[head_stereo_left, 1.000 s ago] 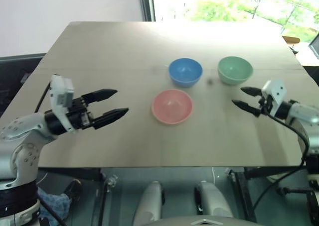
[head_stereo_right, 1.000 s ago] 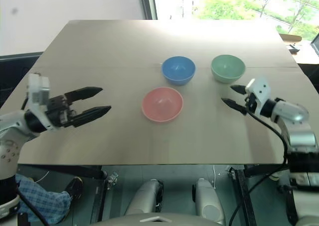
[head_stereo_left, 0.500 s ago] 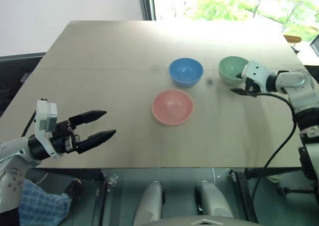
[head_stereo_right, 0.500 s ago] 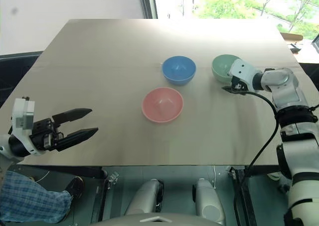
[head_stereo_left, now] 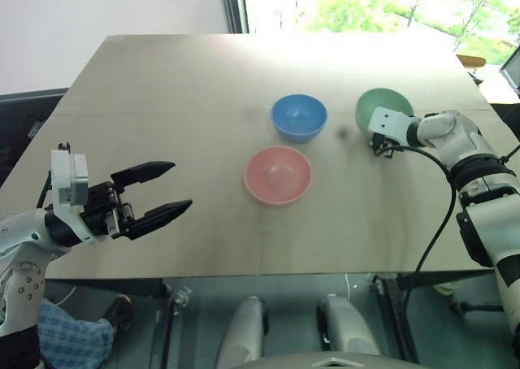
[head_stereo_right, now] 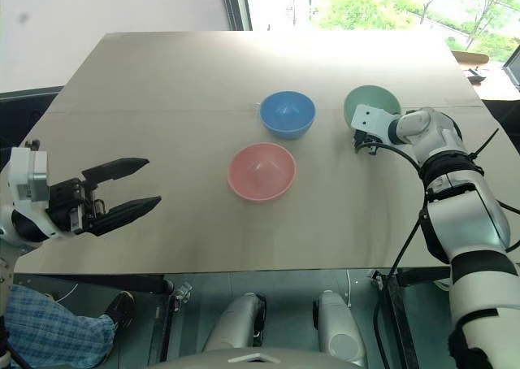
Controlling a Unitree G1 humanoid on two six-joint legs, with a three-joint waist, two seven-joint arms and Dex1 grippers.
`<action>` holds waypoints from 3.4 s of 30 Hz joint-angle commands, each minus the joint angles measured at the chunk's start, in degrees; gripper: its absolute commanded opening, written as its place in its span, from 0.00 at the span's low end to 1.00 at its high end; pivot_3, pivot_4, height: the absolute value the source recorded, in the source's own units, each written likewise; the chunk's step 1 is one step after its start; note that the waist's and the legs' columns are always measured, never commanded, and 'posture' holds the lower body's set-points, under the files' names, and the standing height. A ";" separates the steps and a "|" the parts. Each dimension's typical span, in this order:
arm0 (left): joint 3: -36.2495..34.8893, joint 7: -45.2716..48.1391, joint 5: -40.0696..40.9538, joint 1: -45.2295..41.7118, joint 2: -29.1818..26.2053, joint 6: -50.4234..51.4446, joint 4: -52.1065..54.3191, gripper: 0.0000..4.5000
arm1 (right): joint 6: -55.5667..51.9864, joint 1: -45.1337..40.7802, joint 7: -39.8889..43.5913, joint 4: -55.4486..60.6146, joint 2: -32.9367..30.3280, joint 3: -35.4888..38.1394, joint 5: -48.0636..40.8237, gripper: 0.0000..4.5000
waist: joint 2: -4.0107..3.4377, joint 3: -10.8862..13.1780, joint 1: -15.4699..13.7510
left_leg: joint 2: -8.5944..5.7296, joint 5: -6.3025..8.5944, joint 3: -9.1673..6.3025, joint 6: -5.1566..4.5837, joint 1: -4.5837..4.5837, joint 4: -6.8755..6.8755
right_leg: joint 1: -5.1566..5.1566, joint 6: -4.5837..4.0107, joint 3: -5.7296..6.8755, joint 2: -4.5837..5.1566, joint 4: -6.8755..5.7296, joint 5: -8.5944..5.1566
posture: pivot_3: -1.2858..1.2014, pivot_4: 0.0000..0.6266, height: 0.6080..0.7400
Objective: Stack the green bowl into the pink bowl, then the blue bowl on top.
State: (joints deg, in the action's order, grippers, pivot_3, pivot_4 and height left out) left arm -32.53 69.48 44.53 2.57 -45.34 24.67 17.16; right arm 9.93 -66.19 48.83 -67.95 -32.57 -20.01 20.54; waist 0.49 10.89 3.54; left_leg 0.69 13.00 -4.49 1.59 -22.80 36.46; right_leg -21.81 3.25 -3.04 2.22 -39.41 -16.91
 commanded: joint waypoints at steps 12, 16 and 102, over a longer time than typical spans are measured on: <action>3.34 -1.54 0.05 -3.52 2.44 -4.86 -1.35 1.00 | 1.47 -0.38 7.10 5.86 -1.12 2.00 -2.03 0.01 | 0.01 0.00 0.31 | 0.00 0.00 -0.01 0.00 0.00 0.01 | 0.00 0.00 0.00 0.00 -0.01 0.00 | 0.52 0.24 1.00; 3.89 -1.11 -0.65 -3.79 2.23 -5.80 -2.74 1.00 | -9.60 2.62 22.24 28.50 -0.56 3.39 -10.56 0.01 | -0.10 0.06 0.73 | 0.03 0.00 0.00 0.00 -0.01 -0.03 | -0.05 0.00 -0.02 -0.02 -0.02 0.00 | 0.52 0.24 1.00; 5.82 -7.67 -7.37 -8.12 1.12 -11.82 -11.56 1.00 | -3.45 -7.53 5.13 10.87 18.16 -1.84 -5.63 0.03 | -0.13 0.09 -0.80 | -0.02 -0.01 -0.31 0.02 -0.26 -0.21 | -0.12 -0.01 0.35 0.03 0.37 0.01 | 0.52 0.24 1.00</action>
State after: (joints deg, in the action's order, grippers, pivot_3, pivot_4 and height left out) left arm -26.36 61.44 37.13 -4.94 -43.33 13.65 4.45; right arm 5.21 -71.31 53.38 -60.55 -13.45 -23.65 15.61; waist 0.35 10.98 2.74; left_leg 0.67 12.99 -4.81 1.60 -23.06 36.25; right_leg -21.93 3.24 -2.69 2.25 -39.04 -16.91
